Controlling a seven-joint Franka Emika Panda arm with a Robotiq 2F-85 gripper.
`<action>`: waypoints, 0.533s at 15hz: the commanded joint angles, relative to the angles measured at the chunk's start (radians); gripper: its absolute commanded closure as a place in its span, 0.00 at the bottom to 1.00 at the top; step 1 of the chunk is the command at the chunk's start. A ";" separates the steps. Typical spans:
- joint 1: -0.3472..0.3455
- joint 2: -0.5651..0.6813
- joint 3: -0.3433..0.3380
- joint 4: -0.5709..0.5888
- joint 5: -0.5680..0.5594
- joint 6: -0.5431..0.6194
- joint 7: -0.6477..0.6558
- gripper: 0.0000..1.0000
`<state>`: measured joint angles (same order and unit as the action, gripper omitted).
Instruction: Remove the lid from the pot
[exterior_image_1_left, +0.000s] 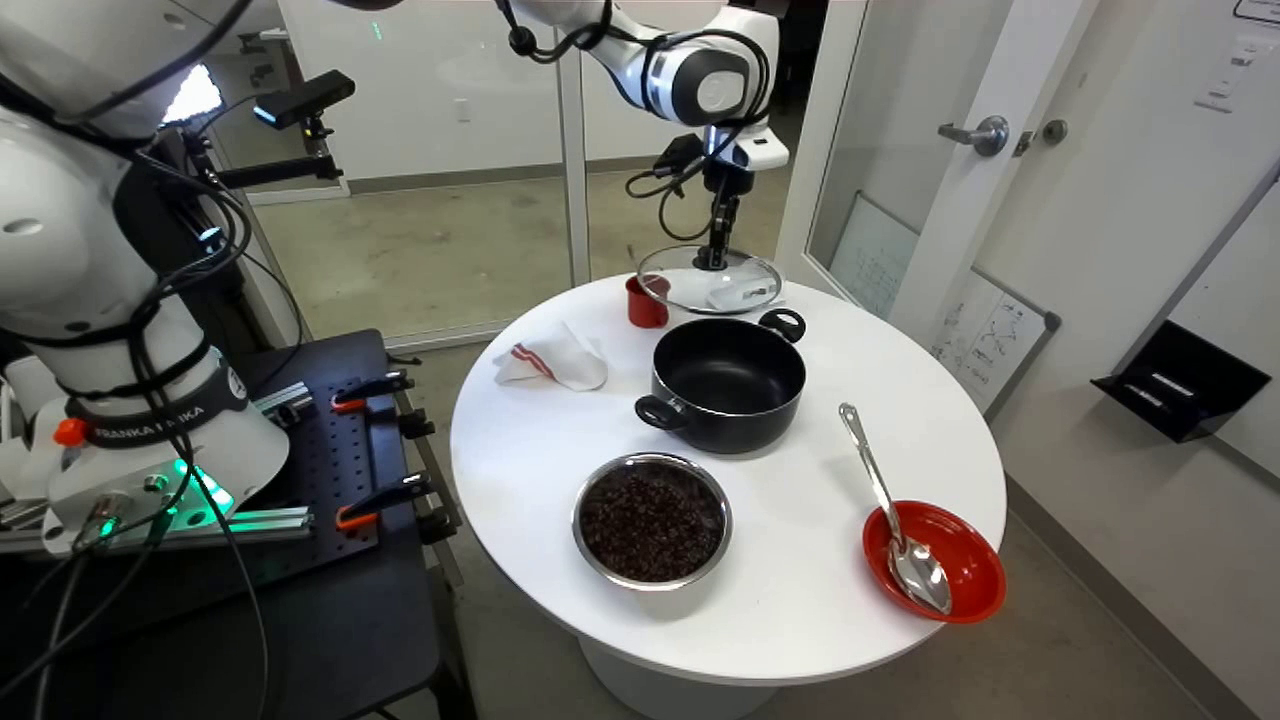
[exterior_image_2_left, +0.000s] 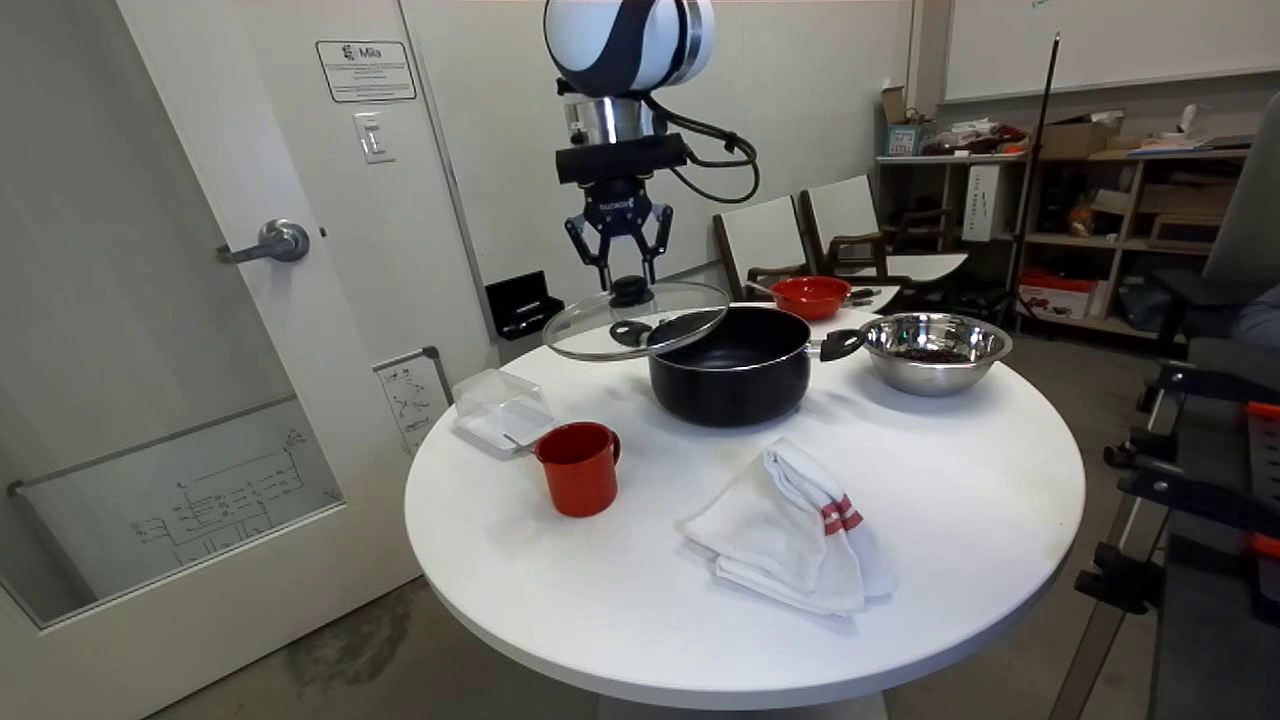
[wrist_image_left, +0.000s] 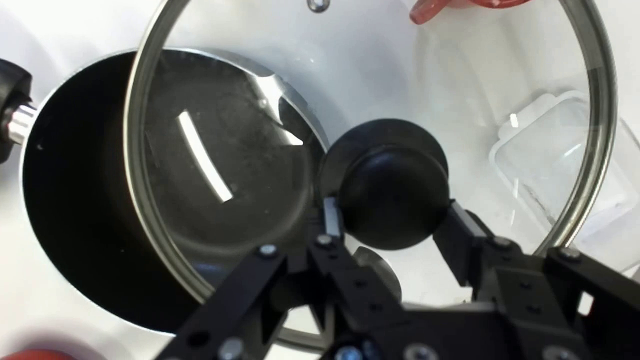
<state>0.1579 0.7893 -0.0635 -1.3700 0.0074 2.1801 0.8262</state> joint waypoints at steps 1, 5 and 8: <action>0.002 -0.088 0.008 -0.146 -0.010 0.133 -0.084 0.76; -0.003 -0.160 0.018 -0.311 0.003 0.239 -0.186 0.76; 0.006 -0.204 0.015 -0.391 0.005 0.259 -0.225 0.76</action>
<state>0.1598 0.6878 -0.0533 -1.6354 0.0060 2.4017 0.6532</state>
